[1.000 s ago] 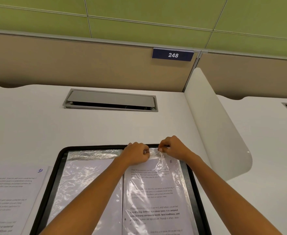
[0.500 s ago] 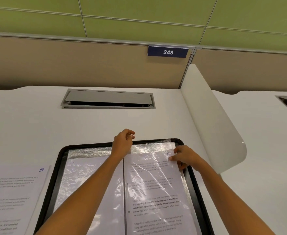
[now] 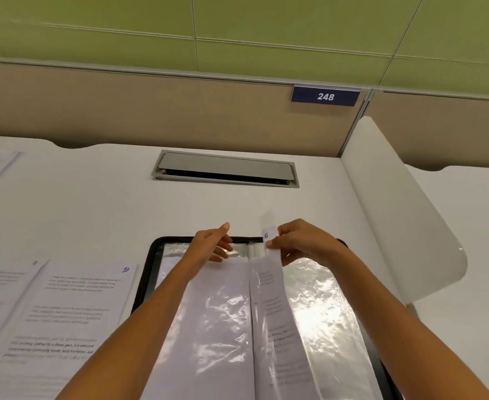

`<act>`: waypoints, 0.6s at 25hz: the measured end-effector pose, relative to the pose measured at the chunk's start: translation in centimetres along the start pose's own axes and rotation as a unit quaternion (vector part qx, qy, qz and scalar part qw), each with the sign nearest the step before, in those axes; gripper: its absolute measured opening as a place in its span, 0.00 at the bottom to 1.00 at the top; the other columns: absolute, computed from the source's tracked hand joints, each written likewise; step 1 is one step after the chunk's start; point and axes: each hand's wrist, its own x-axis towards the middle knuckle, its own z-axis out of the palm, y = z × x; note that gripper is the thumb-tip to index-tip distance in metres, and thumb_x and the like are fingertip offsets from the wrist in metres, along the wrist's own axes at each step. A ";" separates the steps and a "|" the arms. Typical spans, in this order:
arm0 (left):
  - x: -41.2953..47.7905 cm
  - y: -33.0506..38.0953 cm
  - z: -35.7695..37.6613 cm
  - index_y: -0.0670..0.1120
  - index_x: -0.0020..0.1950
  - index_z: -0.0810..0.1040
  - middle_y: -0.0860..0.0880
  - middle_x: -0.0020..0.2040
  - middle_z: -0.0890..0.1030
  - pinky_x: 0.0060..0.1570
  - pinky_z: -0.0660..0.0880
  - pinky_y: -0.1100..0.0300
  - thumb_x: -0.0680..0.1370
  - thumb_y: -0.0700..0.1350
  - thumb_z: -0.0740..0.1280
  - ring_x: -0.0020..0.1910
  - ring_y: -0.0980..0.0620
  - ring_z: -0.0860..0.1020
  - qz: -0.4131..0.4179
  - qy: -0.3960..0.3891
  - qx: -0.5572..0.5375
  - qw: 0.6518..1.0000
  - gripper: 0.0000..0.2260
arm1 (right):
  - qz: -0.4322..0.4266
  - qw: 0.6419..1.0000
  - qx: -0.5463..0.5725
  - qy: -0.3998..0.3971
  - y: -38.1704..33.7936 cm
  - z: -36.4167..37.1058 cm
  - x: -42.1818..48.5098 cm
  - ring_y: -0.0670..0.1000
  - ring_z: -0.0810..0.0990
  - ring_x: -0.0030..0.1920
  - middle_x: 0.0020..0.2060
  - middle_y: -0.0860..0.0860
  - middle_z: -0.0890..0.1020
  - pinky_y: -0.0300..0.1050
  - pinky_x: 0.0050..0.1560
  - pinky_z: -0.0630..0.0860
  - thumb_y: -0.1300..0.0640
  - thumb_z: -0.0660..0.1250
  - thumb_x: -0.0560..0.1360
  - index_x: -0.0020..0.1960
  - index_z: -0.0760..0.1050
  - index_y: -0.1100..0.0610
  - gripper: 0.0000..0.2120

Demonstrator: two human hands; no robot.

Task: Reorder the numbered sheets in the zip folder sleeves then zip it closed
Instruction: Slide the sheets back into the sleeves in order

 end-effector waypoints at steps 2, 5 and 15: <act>-0.9 0.3 -2.0 0.42 0.49 0.82 0.45 0.42 0.85 0.41 0.80 0.56 0.79 0.62 0.60 0.39 0.47 0.83 -0.023 -0.003 -0.003 1.000 0.24 | -0.005 1.000 0.001 -0.003 -2.3 3.2 0.7 0.55 0.85 0.38 0.39 0.61 0.84 0.45 0.41 0.82 0.61 0.72 0.74 0.49 0.78 0.68 0.10; -1.9 0.4 -4.9 0.44 0.52 0.81 0.45 0.45 0.85 0.44 0.81 0.56 0.79 0.64 0.56 0.44 0.46 0.84 -0.052 -0.015 0.014 0.998 0.26 | 0.002 1.000 0.003 -0.010 -4.4 8.2 2.3 0.55 0.86 0.38 0.39 0.60 0.85 0.45 0.41 0.83 0.62 0.71 0.74 0.51 0.78 0.68 0.10; -2.7 -2.6 -12.4 0.52 0.55 0.78 0.46 0.50 0.84 0.44 0.80 0.55 0.75 0.68 0.60 0.50 0.46 0.83 -0.125 -0.061 -0.008 0.990 0.22 | 0.066 0.998 -0.011 -0.020 -4.8 19.0 7.0 0.50 0.86 0.45 0.44 0.52 0.86 0.50 0.56 0.75 0.59 0.70 0.73 0.49 0.81 0.57 0.06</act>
